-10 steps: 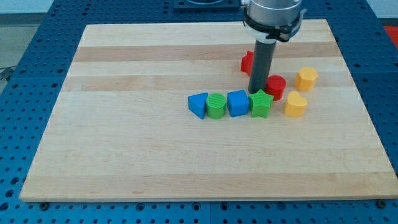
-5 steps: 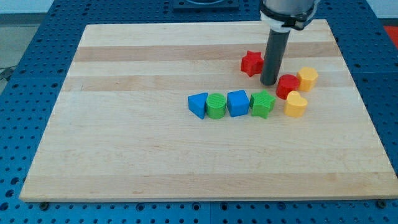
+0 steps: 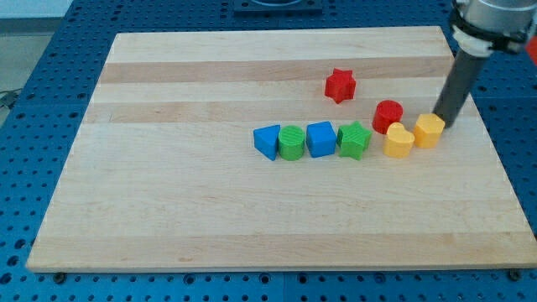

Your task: Place the red circle to the bottom right of the red star

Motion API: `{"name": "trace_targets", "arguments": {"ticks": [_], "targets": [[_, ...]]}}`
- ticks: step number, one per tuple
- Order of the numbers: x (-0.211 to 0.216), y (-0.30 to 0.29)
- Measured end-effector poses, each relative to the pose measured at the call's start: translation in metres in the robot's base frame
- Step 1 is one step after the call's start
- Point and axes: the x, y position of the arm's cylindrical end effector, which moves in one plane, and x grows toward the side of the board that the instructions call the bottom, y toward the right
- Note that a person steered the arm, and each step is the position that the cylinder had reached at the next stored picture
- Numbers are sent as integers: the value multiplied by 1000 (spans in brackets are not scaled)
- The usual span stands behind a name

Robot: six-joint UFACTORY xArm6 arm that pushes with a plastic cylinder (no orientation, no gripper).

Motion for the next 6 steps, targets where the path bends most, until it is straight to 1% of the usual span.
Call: {"name": "trace_targets", "arguments": {"ticks": [1, 3, 6], "targets": [[34, 6], [41, -8], [58, -48]]}}
